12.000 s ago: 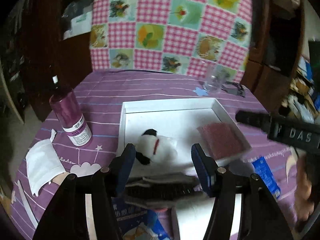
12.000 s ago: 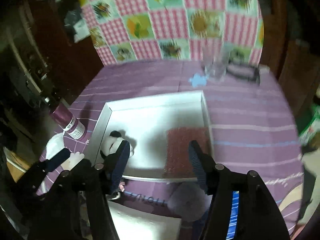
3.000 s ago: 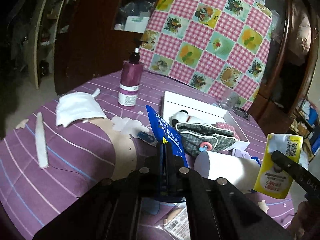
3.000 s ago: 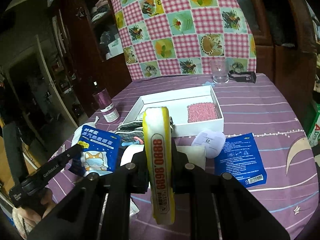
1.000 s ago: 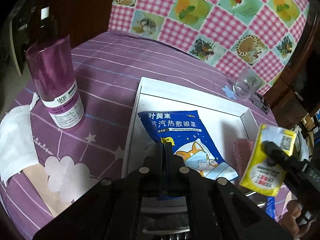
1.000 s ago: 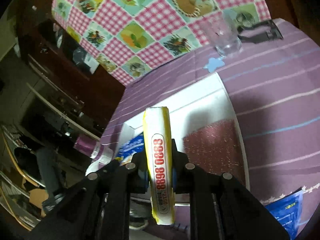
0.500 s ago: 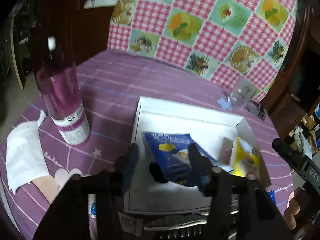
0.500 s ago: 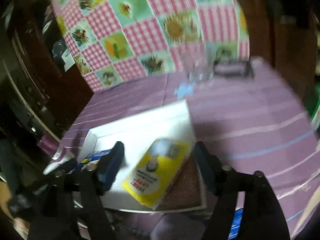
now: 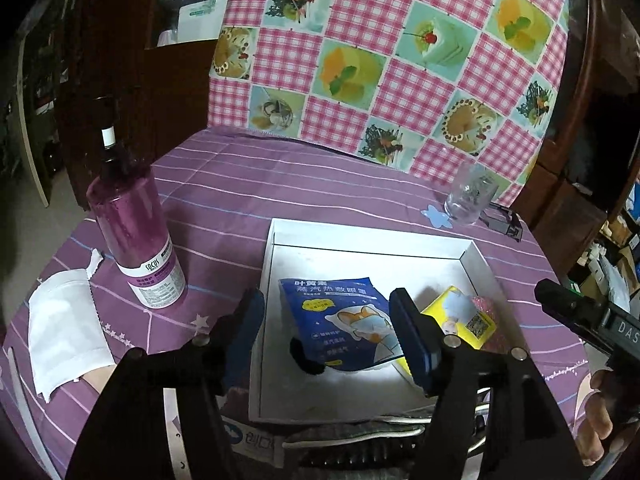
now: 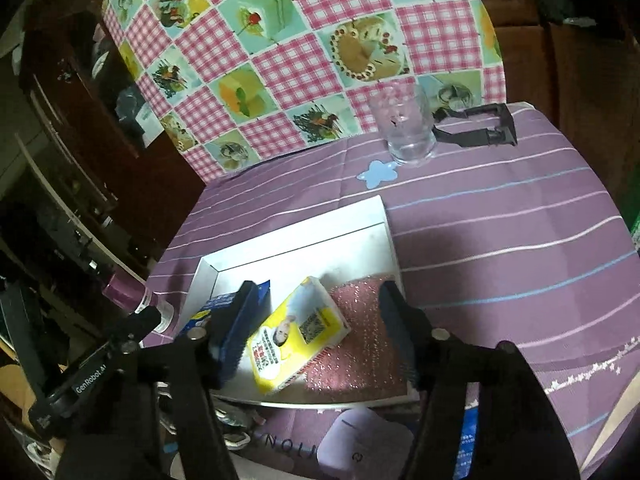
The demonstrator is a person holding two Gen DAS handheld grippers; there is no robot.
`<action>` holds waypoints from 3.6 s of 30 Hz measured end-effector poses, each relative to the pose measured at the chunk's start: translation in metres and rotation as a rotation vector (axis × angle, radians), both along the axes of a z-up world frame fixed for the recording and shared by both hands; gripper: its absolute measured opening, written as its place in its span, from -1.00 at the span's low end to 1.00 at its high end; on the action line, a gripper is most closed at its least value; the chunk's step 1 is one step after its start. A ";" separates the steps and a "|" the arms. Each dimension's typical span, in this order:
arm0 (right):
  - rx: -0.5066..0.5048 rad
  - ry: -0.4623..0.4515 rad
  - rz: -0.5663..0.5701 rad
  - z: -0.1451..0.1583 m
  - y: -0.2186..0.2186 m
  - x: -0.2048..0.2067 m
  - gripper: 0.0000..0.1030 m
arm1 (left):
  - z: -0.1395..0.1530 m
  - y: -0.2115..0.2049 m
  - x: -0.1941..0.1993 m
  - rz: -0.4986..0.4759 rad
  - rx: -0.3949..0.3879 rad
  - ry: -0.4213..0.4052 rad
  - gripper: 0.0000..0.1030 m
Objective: Organize soft objects
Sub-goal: 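Open the left tool over the box dropping the blue packet while the right tool drops the yellow tube, then grasp the flat blue packet with the right tool while the left tool approaches the white round eye mask, then grasp the white round eye mask with the left tool while the right tool lifts the blue packet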
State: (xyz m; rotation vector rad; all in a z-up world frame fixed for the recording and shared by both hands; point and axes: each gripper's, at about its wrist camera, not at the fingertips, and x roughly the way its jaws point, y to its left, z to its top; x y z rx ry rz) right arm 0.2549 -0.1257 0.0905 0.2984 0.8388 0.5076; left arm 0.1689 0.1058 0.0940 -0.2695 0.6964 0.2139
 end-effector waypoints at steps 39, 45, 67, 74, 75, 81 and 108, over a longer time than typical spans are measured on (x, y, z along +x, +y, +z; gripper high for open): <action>-0.120 -0.058 0.130 0.018 -0.021 -0.113 0.16 | 0.010 -0.080 -0.106 -0.165 0.060 -0.076 0.27; -0.113 -0.052 0.074 0.008 -0.050 -0.126 0.16 | 0.011 -0.114 -0.111 -0.275 0.076 -0.092 0.27; -0.059 0.179 -0.098 -0.049 -0.120 -0.091 0.16 | 0.003 -0.175 -0.013 -0.423 0.121 0.182 0.27; -0.069 0.205 -0.091 -0.055 -0.119 -0.089 0.15 | -0.026 -0.178 0.016 -0.465 0.024 0.319 0.47; -0.068 0.207 -0.094 -0.055 -0.120 -0.089 0.15 | -0.029 -0.181 0.018 -0.474 0.031 0.330 0.49; -0.048 0.207 -0.105 -0.056 -0.125 -0.088 0.15 | -0.042 -0.199 0.030 -0.476 0.140 0.389 0.58; -0.182 0.238 -0.046 -0.072 -0.103 -0.090 0.16 | -0.013 -0.173 0.002 -0.455 -0.061 0.287 -0.62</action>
